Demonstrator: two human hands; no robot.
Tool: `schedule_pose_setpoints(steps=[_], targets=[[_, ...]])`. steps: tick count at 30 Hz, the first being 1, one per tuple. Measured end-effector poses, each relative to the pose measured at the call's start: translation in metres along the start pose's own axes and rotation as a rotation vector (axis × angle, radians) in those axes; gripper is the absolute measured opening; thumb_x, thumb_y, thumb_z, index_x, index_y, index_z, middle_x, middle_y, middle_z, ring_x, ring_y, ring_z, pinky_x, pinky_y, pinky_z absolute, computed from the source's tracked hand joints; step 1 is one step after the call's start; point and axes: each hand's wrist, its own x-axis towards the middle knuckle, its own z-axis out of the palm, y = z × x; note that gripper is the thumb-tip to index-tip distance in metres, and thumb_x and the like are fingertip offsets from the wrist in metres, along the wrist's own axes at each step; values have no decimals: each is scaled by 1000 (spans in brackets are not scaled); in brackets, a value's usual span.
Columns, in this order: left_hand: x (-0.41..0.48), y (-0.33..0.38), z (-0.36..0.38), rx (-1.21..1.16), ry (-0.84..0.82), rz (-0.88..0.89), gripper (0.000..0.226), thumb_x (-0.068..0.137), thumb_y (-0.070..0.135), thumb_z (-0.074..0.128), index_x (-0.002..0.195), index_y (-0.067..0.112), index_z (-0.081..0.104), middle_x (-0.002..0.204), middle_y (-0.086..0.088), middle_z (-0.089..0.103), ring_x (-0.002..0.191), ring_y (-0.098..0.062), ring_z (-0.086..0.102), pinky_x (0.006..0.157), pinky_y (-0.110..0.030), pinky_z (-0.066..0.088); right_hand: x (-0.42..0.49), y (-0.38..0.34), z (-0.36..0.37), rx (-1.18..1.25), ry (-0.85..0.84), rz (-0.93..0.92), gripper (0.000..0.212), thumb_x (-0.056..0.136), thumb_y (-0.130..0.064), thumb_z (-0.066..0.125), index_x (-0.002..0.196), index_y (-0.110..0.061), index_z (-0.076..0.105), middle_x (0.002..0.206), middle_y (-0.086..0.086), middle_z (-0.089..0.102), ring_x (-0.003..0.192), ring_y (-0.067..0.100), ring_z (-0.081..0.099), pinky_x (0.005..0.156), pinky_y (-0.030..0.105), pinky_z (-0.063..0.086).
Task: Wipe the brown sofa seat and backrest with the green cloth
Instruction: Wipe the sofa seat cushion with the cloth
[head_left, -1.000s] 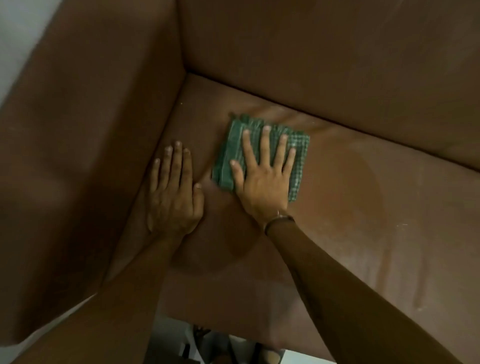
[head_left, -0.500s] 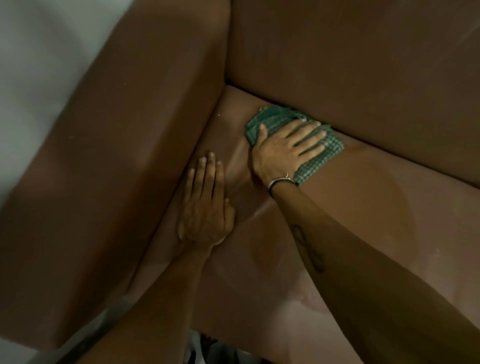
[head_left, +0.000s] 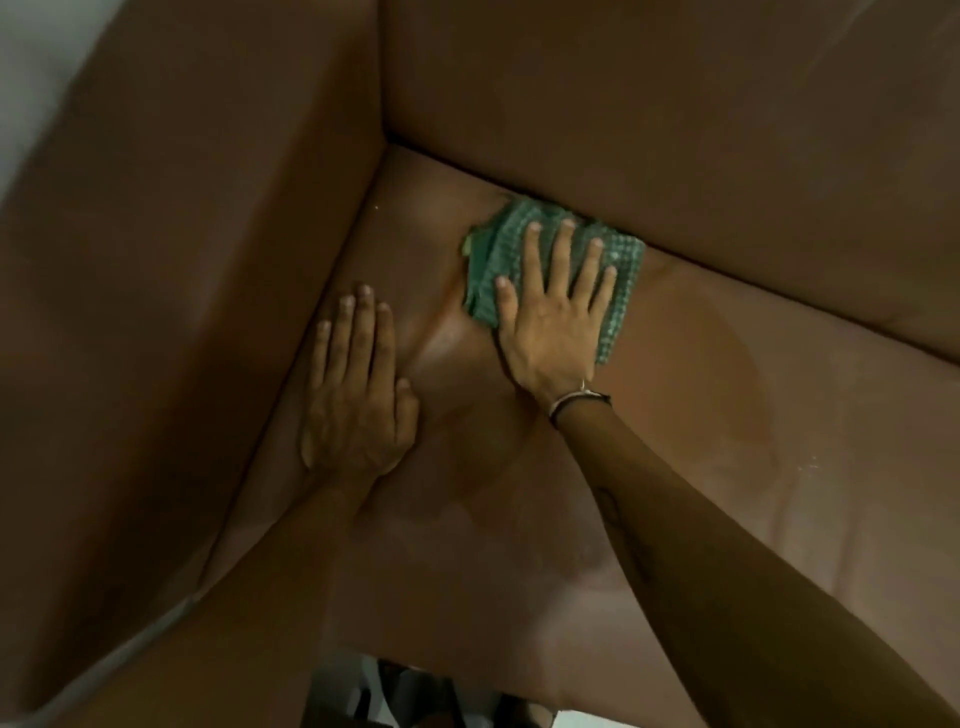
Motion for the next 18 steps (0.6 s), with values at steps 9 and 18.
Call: schedule_pose_setpoints(steps=[9,18], targets=[[-5,3,-16,65,-71,58,83,97,29,42,178,18,27,186,-19,17,173,-39,20,140,-58,17,-149,172,1,6,-48,119,72,115,-62,17,179,-30,11,187,7,4,174,37,2,139,64,11],[-11,22,-25,148,-65,99,70,112,33,27,179,12,21,185,-20,19,169,-44,26,135,-64,20,-130,149,3,28,0,35,71,116,-59,24,179,-31,6,187,10,-2,172,45,-4,138,67,5]])
